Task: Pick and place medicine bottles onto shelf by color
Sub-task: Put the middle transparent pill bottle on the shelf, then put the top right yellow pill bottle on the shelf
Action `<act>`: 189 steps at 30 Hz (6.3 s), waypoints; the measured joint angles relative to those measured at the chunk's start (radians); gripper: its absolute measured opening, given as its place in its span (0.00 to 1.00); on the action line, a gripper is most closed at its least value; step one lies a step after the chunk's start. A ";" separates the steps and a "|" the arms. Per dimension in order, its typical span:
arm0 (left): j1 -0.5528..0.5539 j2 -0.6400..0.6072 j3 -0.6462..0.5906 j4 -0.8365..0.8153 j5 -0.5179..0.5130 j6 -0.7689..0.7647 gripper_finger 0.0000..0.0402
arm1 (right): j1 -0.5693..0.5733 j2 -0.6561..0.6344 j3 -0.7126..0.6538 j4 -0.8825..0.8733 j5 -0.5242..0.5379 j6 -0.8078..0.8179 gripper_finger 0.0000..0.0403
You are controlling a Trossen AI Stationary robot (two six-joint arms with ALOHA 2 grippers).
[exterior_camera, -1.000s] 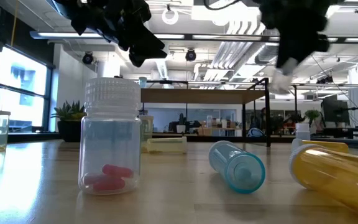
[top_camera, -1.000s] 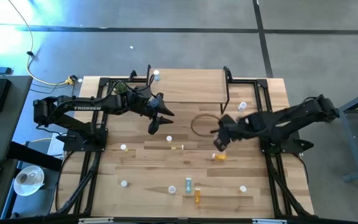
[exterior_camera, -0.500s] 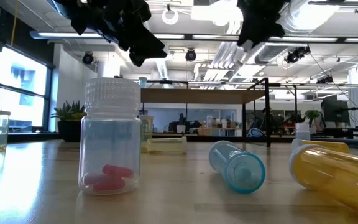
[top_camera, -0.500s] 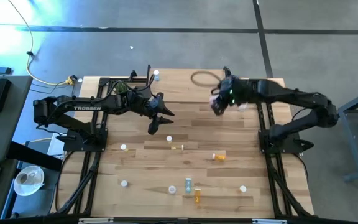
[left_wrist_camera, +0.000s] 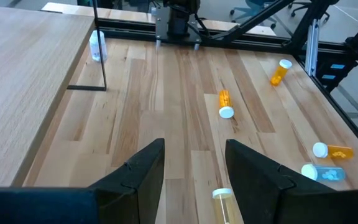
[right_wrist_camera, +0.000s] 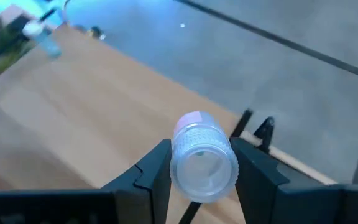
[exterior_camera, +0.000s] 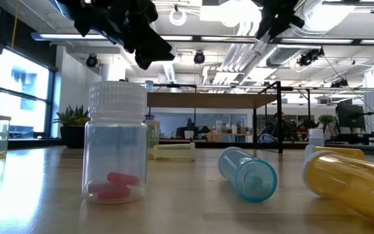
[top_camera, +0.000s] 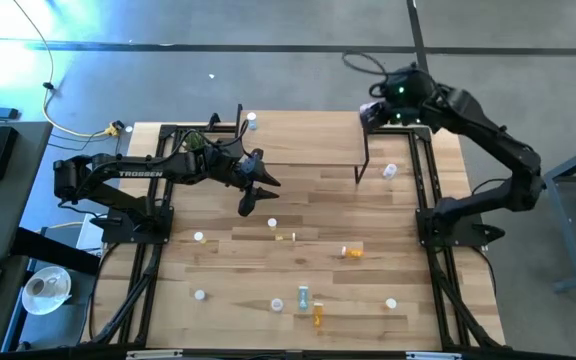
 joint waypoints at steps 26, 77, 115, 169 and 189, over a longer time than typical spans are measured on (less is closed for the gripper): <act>0.000 0.000 0.000 -0.008 0.000 -0.001 0.39 | -0.091 0.451 0.308 -0.268 -0.086 -0.069 0.32; 0.000 0.000 0.000 -0.047 0.000 0.000 0.39 | -0.092 0.569 0.407 -0.248 -0.129 -0.221 0.44; -0.050 0.000 0.000 -0.376 -0.009 -0.063 0.47 | 0.245 0.436 0.441 -0.484 0.030 -0.251 0.44; -0.353 0.072 -0.239 0.055 -0.497 -0.246 0.45 | 0.712 -0.034 -0.409 -0.064 0.327 0.293 0.44; -0.361 0.298 -0.239 0.308 -0.551 -0.246 0.45 | 0.716 -0.034 -0.410 -0.048 0.327 0.290 0.44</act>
